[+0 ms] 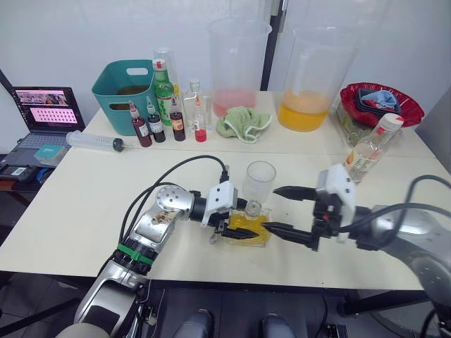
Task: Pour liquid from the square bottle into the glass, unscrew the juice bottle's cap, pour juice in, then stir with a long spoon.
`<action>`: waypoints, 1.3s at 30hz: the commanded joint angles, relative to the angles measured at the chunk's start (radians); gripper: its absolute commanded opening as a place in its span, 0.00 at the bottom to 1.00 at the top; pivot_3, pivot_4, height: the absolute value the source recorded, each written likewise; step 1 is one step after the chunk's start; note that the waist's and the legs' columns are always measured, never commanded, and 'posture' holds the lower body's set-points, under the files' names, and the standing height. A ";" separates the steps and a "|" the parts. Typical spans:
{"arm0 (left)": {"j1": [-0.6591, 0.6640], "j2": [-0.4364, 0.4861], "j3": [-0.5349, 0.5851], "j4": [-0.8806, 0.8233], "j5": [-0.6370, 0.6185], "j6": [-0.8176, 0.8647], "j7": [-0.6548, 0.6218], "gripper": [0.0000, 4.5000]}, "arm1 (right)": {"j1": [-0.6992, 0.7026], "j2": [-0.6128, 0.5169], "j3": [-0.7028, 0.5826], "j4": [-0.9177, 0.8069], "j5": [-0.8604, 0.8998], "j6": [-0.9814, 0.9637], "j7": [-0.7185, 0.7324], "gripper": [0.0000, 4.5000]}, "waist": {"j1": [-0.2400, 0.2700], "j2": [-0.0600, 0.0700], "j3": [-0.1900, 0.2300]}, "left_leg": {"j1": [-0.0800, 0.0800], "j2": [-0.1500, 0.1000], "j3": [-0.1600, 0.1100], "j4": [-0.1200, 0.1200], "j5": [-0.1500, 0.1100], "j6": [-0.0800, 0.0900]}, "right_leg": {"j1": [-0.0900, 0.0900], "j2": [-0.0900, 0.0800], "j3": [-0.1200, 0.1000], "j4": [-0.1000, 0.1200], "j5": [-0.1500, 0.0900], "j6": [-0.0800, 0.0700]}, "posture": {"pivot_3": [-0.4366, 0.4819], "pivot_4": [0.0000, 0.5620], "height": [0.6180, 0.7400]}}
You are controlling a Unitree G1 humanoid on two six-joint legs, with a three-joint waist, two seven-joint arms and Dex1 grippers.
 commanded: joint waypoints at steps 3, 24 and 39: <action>-0.003 0.001 0.002 -0.036 -0.011 0.007 0.001 0.62 | -0.079 0.075 0.120 0.052 -0.122 -0.045 -0.037 1.00 | -0.003 0.000 0.000 | 0.000 0.000 0.000 0.000 0.000 0.000 | 0.000 0.000 0.000 0.000 0.000 0.000 | 0.48 0.27 1.00; -0.014 0.002 -0.016 0.002 0.026 -0.025 0.011 0.62 | -0.128 0.176 0.108 0.066 -0.143 -0.089 0.023 0.24 | -0.010 0.000 0.000 | 0.000 -0.001 -0.001 0.000 0.001 -0.001 | -0.001 0.000 0.000 0.001 0.000 0.000 | 0.48 0.27 1.00; 0.009 -0.017 0.002 -0.024 0.012 0.019 0.077 0.62 | 0.203 -0.051 -0.487 0.368 -0.225 -0.245 0.078 0.24 | 0.011 0.000 0.000 | 0.001 -0.002 -0.001 0.001 -0.001 0.001 | 0.003 0.000 0.000 0.000 0.001 0.002 | 0.48 0.27 1.00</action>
